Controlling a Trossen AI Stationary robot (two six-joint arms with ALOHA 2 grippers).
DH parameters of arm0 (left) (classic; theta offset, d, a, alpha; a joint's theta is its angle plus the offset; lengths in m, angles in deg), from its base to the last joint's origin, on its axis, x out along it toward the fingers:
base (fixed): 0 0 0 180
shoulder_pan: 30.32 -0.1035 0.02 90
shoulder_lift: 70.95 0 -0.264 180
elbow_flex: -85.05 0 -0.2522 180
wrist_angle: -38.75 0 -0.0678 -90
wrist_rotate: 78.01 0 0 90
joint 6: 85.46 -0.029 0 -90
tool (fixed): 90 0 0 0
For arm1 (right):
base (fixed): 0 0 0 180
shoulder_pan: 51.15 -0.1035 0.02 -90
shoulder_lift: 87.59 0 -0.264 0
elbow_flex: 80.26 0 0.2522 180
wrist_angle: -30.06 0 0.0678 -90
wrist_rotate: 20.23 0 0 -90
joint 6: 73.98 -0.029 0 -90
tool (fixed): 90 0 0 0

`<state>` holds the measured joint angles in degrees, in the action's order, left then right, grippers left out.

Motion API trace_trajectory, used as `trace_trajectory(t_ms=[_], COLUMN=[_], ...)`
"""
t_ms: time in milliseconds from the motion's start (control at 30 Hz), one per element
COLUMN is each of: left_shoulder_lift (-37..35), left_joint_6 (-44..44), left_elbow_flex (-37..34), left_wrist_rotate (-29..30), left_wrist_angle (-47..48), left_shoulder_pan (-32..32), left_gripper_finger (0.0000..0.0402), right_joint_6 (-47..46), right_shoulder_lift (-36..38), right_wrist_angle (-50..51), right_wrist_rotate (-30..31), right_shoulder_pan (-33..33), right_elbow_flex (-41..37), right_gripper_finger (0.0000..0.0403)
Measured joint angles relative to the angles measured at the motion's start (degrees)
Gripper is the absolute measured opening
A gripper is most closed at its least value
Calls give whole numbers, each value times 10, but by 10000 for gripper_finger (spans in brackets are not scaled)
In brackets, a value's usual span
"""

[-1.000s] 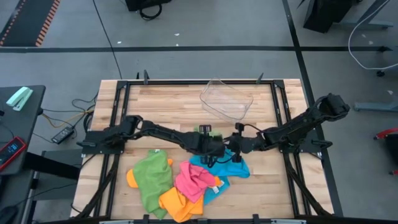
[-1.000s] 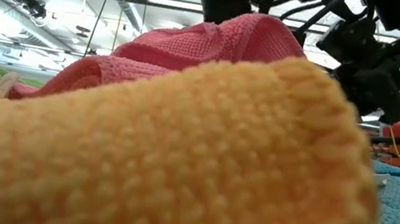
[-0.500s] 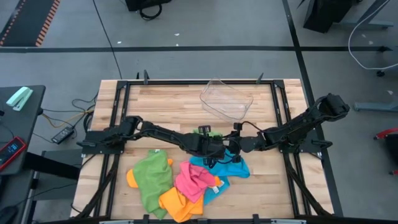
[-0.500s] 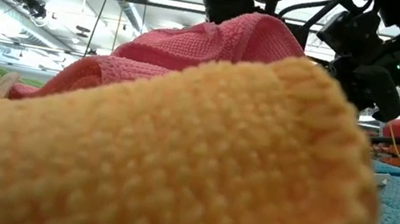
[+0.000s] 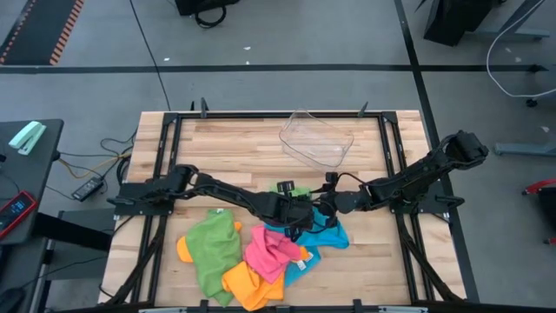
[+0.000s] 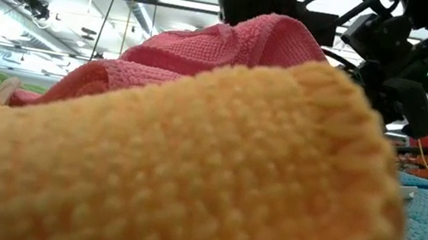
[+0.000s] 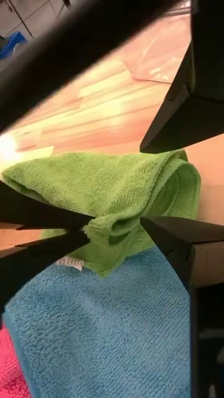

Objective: Fold microfiber towels
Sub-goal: Fold the top green towel

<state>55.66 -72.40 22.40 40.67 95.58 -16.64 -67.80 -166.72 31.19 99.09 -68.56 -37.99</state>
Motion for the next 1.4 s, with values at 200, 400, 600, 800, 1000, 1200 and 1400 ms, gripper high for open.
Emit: trace_trajectory(t_ms=[200, 400, 600, 800, 1000, 1200, 1400], left_shoulder_lift=[9, 28, 28, 28, 28, 23, 16], left_joint_6=[16, 9, 9, 22, 27, 24, 21], left_elbow_flex=[1, 1, 1, 1, 0, 0, 0], left_wrist_rotate=[-25, -29, -29, -30, -30, -23, -26], left_wrist_angle=[-2, -2, -7, -5, -2, -5, 27], left_shoulder_pan=[-1, -1, -1, 1, 14, 27, 36], left_gripper_finger=[34, 32, 32, 70, 112, 157, 186], right_joint_6=[0, -16, -32, -33, -17, -14, -28], right_shoulder_lift=[0, 0, 0, -27, -80, -115, -151], right_wrist_angle=[1, 2, -16, -67, -138, -165, -162], right_wrist_rotate=[-7, -18, -20, -20, -20, -22, -21], right_shoulder_pan=[0, 0, 3, 5, 5, 12, 20], right_elbow_flex=[0, -1, -1, -1, -1, 0, 0], right_gripper_finger=[184, 184, 184, 184, 184, 184, 184])
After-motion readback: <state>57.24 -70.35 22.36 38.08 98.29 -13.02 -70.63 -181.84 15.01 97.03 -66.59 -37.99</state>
